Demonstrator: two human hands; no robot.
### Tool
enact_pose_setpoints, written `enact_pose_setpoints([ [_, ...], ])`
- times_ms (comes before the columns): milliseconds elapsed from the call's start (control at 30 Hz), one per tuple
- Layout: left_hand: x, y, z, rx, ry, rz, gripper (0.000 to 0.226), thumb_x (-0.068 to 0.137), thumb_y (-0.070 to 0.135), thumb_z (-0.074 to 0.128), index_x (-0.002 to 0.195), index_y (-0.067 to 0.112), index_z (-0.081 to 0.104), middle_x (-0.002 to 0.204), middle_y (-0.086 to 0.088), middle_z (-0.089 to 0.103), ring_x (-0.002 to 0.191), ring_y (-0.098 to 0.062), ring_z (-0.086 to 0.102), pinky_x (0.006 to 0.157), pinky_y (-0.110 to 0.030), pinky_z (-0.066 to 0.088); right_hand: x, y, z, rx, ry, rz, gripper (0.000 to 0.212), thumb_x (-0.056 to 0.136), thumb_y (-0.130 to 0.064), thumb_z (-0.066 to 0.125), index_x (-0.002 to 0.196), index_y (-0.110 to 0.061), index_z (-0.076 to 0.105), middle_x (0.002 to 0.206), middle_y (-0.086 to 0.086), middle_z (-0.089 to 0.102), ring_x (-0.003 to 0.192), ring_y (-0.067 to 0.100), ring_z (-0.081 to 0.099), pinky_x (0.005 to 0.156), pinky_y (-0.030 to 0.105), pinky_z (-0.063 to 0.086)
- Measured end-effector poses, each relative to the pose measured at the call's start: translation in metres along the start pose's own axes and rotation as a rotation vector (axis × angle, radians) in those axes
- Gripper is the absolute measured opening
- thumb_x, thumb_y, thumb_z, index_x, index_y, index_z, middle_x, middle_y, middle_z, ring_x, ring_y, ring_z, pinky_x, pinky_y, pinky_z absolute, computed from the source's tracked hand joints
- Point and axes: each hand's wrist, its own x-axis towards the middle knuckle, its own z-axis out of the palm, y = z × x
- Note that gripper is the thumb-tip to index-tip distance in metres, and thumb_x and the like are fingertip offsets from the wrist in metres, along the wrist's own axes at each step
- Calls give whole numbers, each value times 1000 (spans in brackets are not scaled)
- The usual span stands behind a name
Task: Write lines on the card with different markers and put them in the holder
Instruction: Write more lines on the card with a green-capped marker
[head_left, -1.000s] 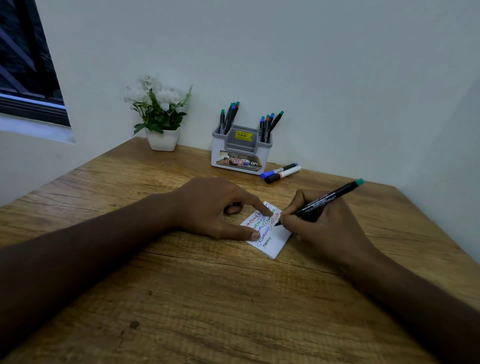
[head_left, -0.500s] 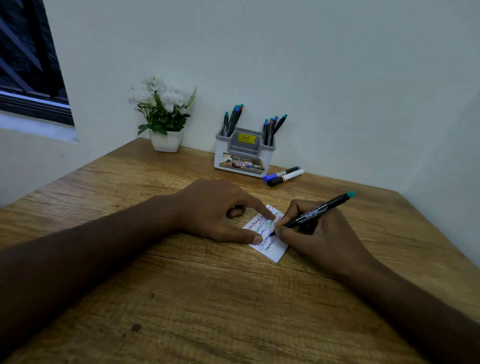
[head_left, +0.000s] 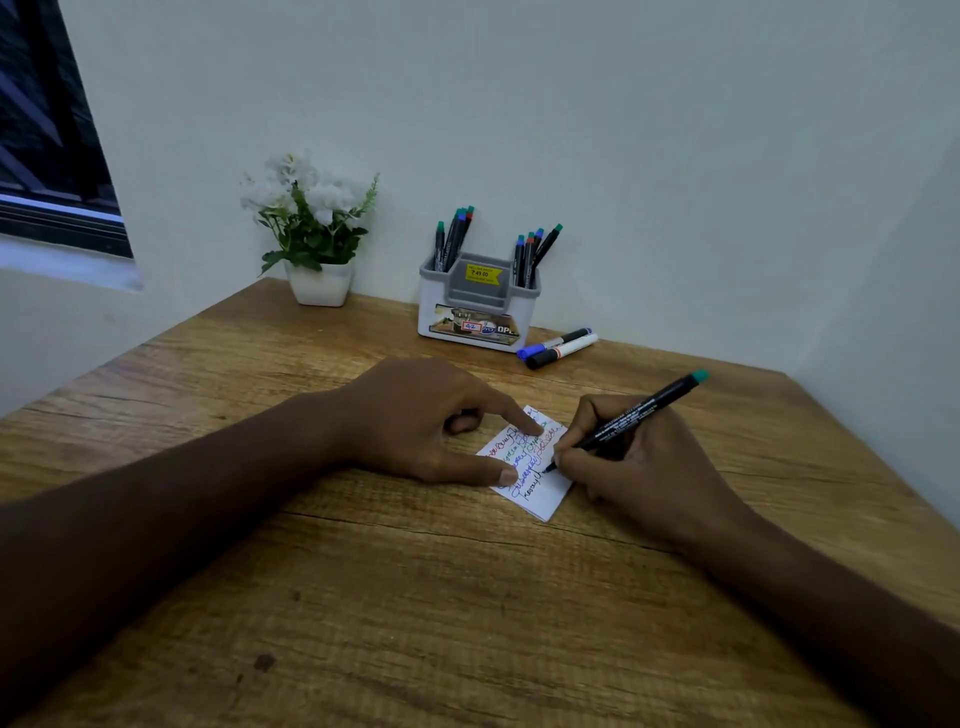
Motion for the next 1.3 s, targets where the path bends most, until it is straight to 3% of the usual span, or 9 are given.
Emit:
enact_pose_setpoints([
  [200,-1,2,-1,-3,5,0,62,84,85,48,141,63,41,78,11,61,76,-5,56,67,-42,54,0,0,0,11,23,5,15,85,-13,82,75,-22,75,75,-6,78,63,1,67,63,27,57],
  [300,-1,3,-1,3,3,-1,61,85,85,48,141,63,41,81,11,63,78,-5,57,67,-42,54,0,0,0,-2,9,3,16,84,-12,81,74,-21,75,76,-5,78,63,0,67,61,21,56],
  [900,-2,4,-2,-4,1,-14,61,84,85,48,141,63,43,81,9,63,77,-7,57,67,-39,52,2,0,1,22,33,62,11,87,-13,79,79,-20,75,77,-5,79,60,3,69,59,19,56],
  [1200,-3,5,-3,-12,3,-19,59,84,82,51,140,63,45,77,8,59,73,-7,54,62,-34,45,5,1,-2,30,78,49,12,86,-14,79,77,-20,75,71,-6,77,60,3,67,62,28,58],
  [1300,-2,5,-3,-21,1,-14,60,84,83,50,141,63,43,77,11,59,73,-5,54,62,-34,46,11,6,-5,12,66,42,12,87,-16,80,77,-22,75,72,-8,76,59,0,63,59,24,53],
])
